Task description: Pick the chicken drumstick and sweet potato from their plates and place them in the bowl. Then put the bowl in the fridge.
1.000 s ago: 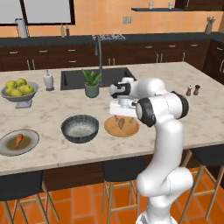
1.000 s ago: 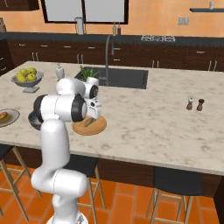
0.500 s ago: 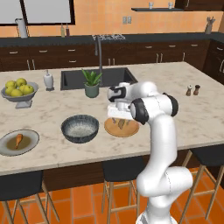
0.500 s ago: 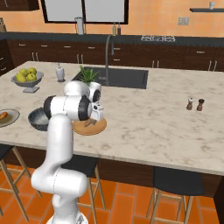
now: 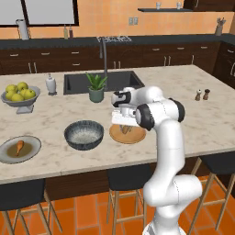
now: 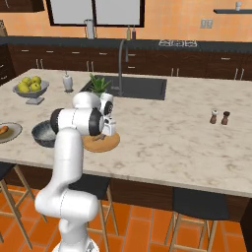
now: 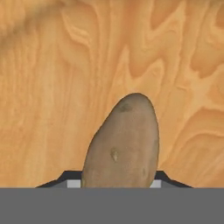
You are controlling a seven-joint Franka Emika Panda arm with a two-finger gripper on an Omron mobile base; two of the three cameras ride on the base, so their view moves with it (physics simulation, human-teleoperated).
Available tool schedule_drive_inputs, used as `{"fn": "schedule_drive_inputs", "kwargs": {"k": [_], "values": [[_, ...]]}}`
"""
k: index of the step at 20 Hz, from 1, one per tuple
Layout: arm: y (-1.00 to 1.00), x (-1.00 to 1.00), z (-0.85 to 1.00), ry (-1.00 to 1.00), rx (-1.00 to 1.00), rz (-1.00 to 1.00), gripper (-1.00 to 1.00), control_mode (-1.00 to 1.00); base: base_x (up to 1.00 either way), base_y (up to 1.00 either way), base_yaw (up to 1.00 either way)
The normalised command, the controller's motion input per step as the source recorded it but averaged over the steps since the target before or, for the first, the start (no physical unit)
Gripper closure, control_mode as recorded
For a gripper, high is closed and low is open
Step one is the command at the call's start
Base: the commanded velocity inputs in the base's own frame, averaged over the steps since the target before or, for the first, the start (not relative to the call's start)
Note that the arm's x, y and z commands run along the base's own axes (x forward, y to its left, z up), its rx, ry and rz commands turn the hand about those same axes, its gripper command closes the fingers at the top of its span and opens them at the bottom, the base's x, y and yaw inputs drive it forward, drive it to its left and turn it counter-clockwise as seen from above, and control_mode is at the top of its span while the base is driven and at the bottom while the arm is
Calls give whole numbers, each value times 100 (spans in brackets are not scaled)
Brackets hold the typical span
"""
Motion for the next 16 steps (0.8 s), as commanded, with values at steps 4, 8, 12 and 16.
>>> {"fn": "schedule_drive_inputs", "kwargs": {"k": [4,8,12,16], "values": [[-2,-65,29,-1,0,-1,100,-100,0,0,0],[-2,-82,100,-1,0,0,100,-100,0,0,0],[31,-87,100,0,5,0,100,-100,0,0,0],[90,-58,76,0,10,0,100,-100,0,0,0]]}}
